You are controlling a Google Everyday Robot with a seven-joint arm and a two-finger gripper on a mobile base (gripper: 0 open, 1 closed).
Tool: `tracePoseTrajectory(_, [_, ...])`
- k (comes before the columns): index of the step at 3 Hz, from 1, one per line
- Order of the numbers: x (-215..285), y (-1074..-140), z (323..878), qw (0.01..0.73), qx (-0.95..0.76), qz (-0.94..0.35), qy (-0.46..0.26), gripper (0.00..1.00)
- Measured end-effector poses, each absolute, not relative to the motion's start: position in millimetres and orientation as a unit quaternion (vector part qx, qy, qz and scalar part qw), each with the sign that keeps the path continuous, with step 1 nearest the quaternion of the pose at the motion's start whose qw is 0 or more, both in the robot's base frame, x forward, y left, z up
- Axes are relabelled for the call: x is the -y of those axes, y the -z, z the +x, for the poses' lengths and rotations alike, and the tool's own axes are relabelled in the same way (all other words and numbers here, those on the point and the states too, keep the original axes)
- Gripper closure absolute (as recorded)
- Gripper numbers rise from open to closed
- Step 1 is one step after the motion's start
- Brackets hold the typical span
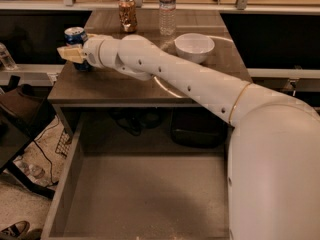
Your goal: Place pepsi can into top drawer
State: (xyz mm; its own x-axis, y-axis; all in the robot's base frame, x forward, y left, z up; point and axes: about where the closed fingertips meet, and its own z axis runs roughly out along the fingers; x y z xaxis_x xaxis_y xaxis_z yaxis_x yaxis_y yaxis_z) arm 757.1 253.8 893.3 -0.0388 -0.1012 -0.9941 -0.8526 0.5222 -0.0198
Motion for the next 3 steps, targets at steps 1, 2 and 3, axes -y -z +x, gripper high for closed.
tracePoseTrajectory(1, [-256.5, -892.9, 756.1, 0.586, -0.645, -0.370, -0.322, 0.72])
tracePoseTrajectory(2, [-258.3, -892.6, 755.3, 0.585, -0.645, -0.371, -0.323, 0.94])
tracePoseTrajectory(3, [-259.8, -892.5, 754.7, 0.585, -0.644, -0.372, -0.323, 1.00])
